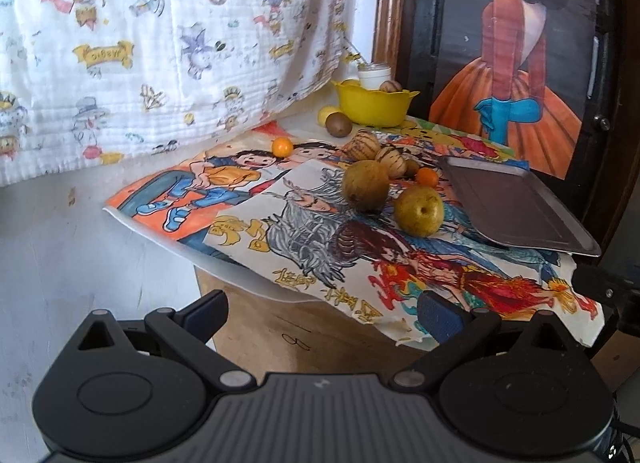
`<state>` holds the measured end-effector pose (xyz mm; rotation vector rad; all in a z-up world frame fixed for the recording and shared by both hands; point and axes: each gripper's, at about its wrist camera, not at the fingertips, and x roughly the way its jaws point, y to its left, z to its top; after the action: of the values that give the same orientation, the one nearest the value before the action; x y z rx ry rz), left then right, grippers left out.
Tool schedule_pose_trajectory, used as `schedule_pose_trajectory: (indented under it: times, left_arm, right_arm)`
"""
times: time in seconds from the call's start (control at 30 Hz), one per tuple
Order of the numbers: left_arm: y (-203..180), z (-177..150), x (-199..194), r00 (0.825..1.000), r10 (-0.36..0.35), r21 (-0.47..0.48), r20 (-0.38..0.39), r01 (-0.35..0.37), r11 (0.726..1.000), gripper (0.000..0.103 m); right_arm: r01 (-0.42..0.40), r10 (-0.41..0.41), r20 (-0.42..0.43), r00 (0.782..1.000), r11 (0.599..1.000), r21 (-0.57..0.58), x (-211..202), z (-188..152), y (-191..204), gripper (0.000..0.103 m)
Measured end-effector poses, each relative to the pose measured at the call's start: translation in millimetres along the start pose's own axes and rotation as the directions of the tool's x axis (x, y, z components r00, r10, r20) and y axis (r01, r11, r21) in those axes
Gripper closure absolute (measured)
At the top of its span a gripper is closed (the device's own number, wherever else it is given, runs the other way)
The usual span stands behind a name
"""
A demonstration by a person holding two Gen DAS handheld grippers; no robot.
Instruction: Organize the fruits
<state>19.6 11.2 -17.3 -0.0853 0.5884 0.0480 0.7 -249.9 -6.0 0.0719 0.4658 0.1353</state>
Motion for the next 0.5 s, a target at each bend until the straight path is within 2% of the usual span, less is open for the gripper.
schedule_pose_trajectory:
  times: [0.33, 0.4, 0.5]
  left_arm:
    - [18, 11, 21, 0.998, 0.009, -0.068, -0.057, -0.012, 0.998, 0.000]
    - [22, 15, 25, 0.998, 0.013, -0.081, -0.062, -0.018, 0.997, 0.000]
    - [27, 20, 30, 0.998, 0.024, -0.087, -0.059, -0.030, 0.996, 0.000]
  right_arm:
    - [0.009, -0.009, -0.021, 1.000, 1.000, -0.002, 10, -8, -9, 0.000]
    - [0.016, -0.016, -0.027, 0.999, 1.000, -0.018, 20, 5, -5, 0.000]
    - [0.020, -0.020, -0.035, 0.999, 1.000, -0.019, 23, 4, -8, 0.000]
